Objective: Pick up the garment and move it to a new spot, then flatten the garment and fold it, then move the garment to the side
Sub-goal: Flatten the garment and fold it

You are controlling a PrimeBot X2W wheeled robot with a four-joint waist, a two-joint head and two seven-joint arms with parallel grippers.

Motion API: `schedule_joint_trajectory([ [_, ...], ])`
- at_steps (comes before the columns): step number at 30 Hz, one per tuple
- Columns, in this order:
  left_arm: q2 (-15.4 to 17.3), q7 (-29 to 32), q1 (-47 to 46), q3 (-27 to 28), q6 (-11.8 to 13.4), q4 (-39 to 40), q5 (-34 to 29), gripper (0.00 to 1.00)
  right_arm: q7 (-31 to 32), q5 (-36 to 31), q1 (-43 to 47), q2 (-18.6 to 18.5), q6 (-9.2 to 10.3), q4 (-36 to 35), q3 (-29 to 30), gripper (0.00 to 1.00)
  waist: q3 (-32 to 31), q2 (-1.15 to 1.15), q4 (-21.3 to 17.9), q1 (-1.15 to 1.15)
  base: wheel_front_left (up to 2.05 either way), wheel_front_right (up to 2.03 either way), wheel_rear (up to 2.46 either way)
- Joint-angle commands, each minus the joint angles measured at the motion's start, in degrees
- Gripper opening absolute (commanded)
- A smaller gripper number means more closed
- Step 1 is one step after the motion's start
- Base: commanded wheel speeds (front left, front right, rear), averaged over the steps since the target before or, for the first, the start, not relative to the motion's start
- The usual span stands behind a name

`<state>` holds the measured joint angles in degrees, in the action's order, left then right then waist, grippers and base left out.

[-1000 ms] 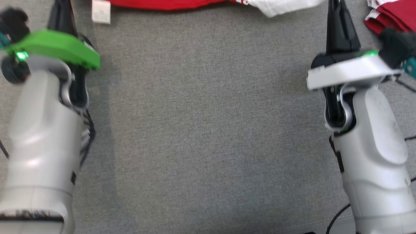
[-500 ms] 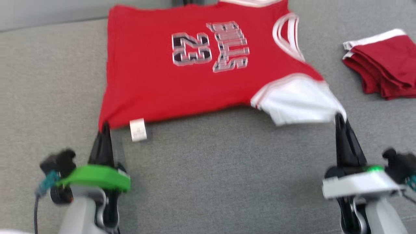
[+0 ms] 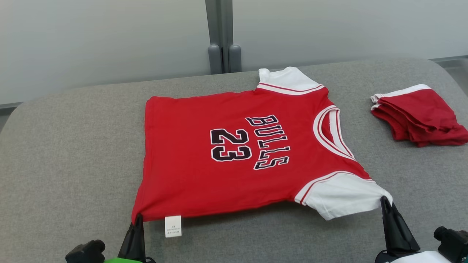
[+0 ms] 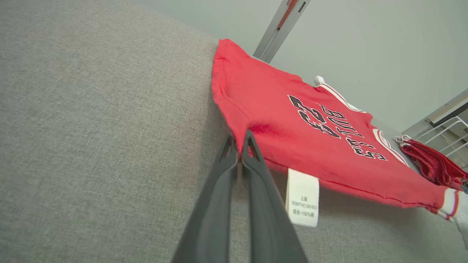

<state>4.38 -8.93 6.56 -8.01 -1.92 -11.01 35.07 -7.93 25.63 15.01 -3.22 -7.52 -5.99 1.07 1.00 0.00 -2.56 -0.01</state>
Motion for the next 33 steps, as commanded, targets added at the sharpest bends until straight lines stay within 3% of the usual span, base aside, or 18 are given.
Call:
schedule_joint_trajectory([
  [1,0.05,0.29,0.82,-0.32,0.35,0.03,0.02,0.0,-0.41,0.68,-0.29,0.08,0.08,1.26,-0.28,0.0,-0.88,0.0,0.56,0.01,0.0,0.0,0.0],
  [11,-0.77,1.69,-3.98,-1.25,0.19,-4.79,3.47,0.0,-3.49,1.49,-8.25,0.19,0.08,11.9,-1.08,0.0,2.05,0.0,0.45,0.01,0.0,0.0,0.0],
  [21,-1.35,0.71,-15.91,-0.49,-0.16,-10.77,12.18,0.0,-5.8,3.2,-21.72,0.26,0.08,23.06,0.68,0.0,5.91,0.0,0.22,0.01,0.0,0.0,0.0],
  [33,-1.31,-2.48,-30.89,-0.02,-0.11,-25.52,12.63,0.0,-7.28,1.65,-42.24,0.26,0.08,41.75,0.88,0.0,12.28,0.0,-0.45,0.01,0.0,0.0,0.0],
])
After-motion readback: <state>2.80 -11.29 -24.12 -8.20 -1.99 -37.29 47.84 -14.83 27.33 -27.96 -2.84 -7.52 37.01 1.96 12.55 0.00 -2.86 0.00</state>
